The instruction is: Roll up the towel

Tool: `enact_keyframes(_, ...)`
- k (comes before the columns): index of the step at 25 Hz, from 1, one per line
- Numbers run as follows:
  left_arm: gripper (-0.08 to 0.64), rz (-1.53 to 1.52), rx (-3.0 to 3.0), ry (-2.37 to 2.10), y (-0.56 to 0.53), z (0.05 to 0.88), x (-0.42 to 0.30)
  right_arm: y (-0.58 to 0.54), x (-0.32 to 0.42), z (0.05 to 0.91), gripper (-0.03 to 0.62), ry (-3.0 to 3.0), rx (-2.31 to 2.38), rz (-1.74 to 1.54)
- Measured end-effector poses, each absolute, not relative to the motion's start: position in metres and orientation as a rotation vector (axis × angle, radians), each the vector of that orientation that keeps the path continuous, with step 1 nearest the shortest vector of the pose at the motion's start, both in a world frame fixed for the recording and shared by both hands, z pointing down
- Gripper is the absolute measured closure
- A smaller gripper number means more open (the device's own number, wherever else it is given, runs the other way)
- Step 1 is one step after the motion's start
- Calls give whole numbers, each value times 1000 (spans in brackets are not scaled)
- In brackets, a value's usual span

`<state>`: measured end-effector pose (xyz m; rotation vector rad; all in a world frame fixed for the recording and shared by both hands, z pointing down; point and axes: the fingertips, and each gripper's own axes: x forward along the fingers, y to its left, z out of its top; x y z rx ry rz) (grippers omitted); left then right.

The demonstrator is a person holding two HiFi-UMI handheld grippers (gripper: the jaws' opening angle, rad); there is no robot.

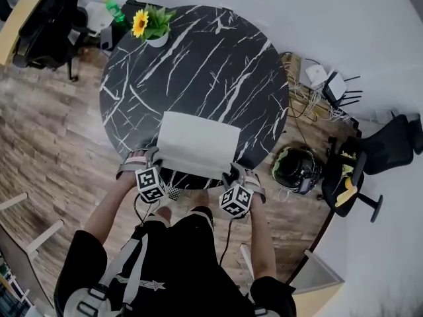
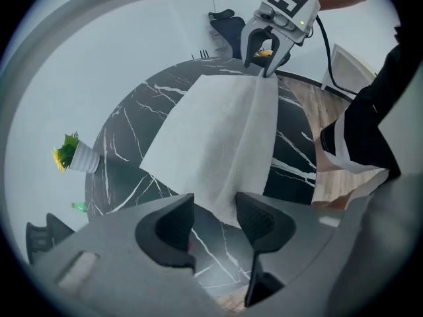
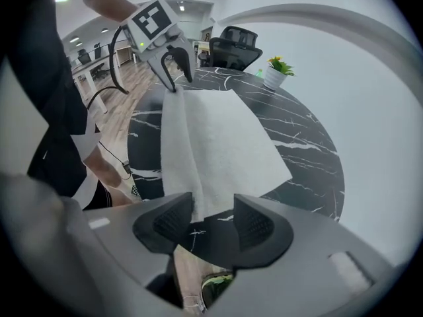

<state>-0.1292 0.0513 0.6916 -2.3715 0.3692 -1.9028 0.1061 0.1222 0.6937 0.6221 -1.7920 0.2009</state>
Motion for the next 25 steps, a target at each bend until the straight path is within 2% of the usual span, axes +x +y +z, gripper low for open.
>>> enact_keyframes(13,347,-1811,-2352,384,62,661,-132,142,89,665,391,-1799,660,129)
enact_keyframes(25,350,-1810,-2334,322,88,670,-129,174,82,676,403,-1794,626,140)
